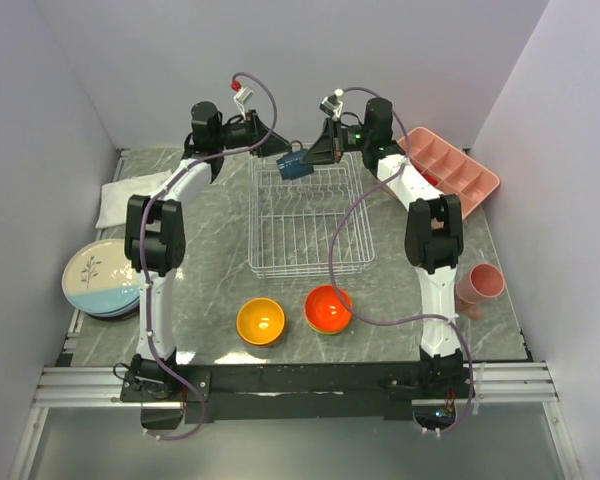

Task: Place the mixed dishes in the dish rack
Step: Turn the cup upside down in the dish rack.

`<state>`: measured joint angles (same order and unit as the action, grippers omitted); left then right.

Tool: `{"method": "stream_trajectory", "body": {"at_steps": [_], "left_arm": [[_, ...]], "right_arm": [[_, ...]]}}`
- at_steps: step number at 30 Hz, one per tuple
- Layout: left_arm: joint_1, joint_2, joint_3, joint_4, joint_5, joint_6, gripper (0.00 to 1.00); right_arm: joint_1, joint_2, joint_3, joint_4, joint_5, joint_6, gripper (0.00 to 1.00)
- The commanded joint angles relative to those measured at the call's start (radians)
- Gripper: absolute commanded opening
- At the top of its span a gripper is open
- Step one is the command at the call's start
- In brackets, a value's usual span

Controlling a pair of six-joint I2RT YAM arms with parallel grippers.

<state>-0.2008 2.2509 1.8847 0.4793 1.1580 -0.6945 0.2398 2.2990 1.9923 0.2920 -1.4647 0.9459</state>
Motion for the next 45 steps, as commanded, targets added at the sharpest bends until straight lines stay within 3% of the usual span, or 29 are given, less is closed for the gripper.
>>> {"method": "stream_trajectory", "body": {"at_steps": [1, 5, 10, 11, 14, 16, 19, 21, 27, 31, 32, 34, 35, 38, 40, 41, 45], "left_arm": [[-0.02, -0.03, -0.009, 0.008, 0.04, -0.005, 0.64], [-0.029, -0.025, 0.001, 0.027, 0.04, -0.019, 0.56], [-0.032, -0.028, 0.002, 0.016, 0.035, -0.019, 0.38], [-0.032, -0.028, 0.002, 0.01, 0.035, -0.017, 0.28], [-0.031, -0.031, -0.001, -0.013, 0.032, -0.007, 0.07], [-0.028, -0.036, -0.013, -0.01, 0.034, -0.016, 0.07], [-0.023, -0.042, -0.019, -0.033, 0.037, -0.002, 0.15], [-0.02, -0.043, -0.025, -0.041, 0.043, 0.01, 0.31], [-0.003, -0.053, -0.03, -0.09, 0.071, 0.05, 0.32], [-0.002, -0.05, -0.032, -0.107, 0.066, 0.058, 0.15], [-0.002, -0.05, -0.033, -0.1, 0.063, 0.043, 0.03], [-0.002, -0.048, -0.038, -0.1, 0.045, 0.032, 0.01], [0.0, -0.048, -0.035, -0.108, 0.034, 0.021, 0.01], [0.014, -0.05, -0.036, -0.119, -0.023, -0.042, 0.01], [0.024, -0.05, -0.029, -0.174, -0.047, -0.045, 0.01], [0.027, -0.05, -0.018, -0.203, -0.055, -0.037, 0.01], [0.046, -0.068, -0.015, -0.246, -0.128, -0.08, 0.01]], "right_arm": [[0.018, 0.02, 0.08, 0.013, -0.014, -0.012, 0.0], [0.029, 0.031, 0.079, -0.011, -0.011, -0.018, 0.0], [0.027, 0.039, 0.08, -0.033, -0.002, -0.035, 0.0], [0.029, 0.042, 0.08, -0.034, 0.0, -0.038, 0.0], [0.027, 0.046, 0.085, -0.045, 0.012, -0.051, 0.0], [0.023, 0.051, 0.097, -0.057, 0.012, -0.058, 0.0], [0.023, 0.056, 0.103, -0.057, 0.01, -0.058, 0.0], [0.021, 0.057, 0.103, -0.056, 0.007, -0.053, 0.0], [0.023, 0.056, 0.092, -0.03, -0.005, -0.029, 0.0], [0.023, 0.062, 0.1, -0.039, -0.005, -0.035, 0.0], [0.021, 0.062, 0.099, -0.039, -0.005, -0.036, 0.0], [0.02, 0.062, 0.097, -0.051, 0.006, -0.042, 0.0], [0.013, 0.057, 0.096, -0.066, 0.015, -0.068, 0.14], [-0.013, 0.039, 0.118, -0.173, 0.082, -0.167, 0.2], [-0.057, 0.03, 0.163, -0.389, 0.147, -0.281, 0.33], [-0.068, 0.025, 0.206, -0.448, 0.211, -0.38, 0.45], [-0.1, 0.025, 0.338, -0.686, 0.346, -0.58, 0.58]]}}
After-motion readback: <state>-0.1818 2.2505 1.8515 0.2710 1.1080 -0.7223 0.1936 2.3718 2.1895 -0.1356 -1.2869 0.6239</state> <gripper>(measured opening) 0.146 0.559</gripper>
